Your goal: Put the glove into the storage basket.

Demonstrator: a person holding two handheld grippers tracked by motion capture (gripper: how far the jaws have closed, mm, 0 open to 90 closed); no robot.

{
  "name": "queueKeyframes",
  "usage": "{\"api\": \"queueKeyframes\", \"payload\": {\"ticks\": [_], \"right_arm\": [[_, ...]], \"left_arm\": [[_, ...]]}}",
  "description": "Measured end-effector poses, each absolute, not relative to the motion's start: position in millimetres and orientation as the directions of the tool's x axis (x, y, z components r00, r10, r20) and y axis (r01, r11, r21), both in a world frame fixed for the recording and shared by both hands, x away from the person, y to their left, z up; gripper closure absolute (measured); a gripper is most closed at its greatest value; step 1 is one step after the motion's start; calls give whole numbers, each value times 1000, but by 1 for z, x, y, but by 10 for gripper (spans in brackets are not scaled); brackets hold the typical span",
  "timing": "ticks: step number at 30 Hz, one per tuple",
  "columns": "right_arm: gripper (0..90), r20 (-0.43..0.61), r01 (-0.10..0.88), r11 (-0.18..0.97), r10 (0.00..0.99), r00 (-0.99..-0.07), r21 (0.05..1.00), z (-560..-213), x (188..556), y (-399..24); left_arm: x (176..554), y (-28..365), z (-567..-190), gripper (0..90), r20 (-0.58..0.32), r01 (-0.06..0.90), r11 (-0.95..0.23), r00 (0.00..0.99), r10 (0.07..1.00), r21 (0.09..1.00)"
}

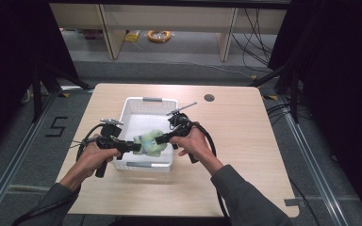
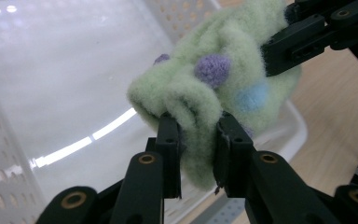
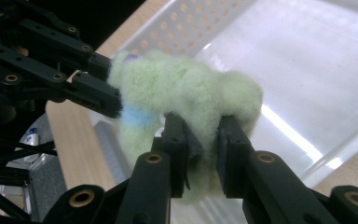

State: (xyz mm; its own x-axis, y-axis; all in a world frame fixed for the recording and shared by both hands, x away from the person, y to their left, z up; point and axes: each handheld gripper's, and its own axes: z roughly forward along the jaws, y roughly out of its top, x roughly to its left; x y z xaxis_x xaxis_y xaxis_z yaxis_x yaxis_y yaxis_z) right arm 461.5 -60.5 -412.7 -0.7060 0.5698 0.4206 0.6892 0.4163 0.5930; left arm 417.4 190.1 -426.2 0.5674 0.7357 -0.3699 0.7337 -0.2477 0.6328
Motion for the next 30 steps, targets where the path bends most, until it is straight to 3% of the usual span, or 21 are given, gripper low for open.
{"api": "queueKeyframes", "payload": {"ticks": [5, 30], "right_arm": [[767, 433, 730, 429, 603, -670, 533, -424, 467, -50], [750, 402, 734, 480, 623, -671, 481, -452, 478, -33]], "left_arm": [[425, 193, -437, 728, -362, 752, -258, 550, 753, 607], [436, 188, -455, 687, -267, 778, -361, 545, 795, 514]]}}
